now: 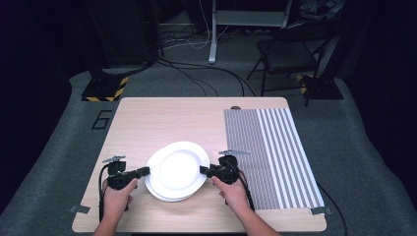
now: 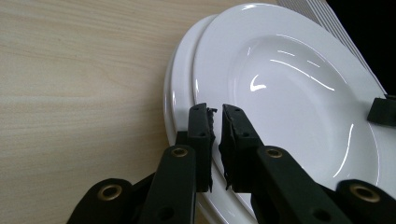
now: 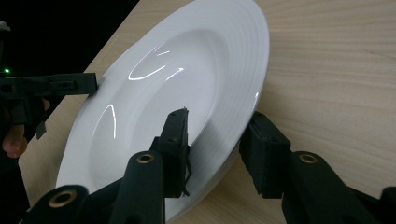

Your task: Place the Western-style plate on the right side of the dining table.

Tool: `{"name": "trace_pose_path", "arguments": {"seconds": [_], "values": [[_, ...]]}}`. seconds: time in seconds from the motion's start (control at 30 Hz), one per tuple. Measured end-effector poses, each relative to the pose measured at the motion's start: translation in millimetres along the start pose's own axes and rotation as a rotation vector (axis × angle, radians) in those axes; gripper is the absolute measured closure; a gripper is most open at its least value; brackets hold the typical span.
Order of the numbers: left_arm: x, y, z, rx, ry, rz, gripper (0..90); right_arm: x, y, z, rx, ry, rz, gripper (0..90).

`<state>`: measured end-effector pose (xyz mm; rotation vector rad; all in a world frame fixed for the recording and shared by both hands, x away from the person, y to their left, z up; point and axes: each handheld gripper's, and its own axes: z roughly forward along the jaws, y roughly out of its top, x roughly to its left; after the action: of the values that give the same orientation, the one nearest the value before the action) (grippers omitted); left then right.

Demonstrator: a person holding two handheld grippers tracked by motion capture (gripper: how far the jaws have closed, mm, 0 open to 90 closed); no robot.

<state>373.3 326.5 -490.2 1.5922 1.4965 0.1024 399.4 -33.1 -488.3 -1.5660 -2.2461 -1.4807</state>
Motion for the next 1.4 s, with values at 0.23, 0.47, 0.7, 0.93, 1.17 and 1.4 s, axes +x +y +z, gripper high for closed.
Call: {"name": "trace_pose_path", "arguments": {"seconds": [0.23,0.47,0.7,0.93,1.17,1.4], "values": [[0.0,-0.2,0.1,-0.003,0.000,-0.002,82.1,0.5,0.5,3.1,0.009,0.015,0.010,63.7],[0.4,-0.6,0.4,-0.006,-0.002,-0.006,81.3,-8.3,4.5,1.4,0.040,0.077,0.093,69.3],[1.0,-1.6,1.1,-0.021,-0.003,-0.003,81.2,-17.8,7.2,0.1,0.079,0.143,0.246,75.1],[0.6,-2.1,1.3,-0.025,-0.003,-0.011,81.1,-21.5,10.3,-0.2,0.114,0.166,0.294,76.6],[0.2,-2.0,2.4,-0.031,0.000,0.005,79.3,-26.4,9.6,-0.4,0.115,0.200,0.361,80.0],[-2.2,-2.7,6.3,-0.028,-0.013,0.014,76.7,-27.5,11.8,-6.6,0.100,0.221,0.369,81.8]]}}
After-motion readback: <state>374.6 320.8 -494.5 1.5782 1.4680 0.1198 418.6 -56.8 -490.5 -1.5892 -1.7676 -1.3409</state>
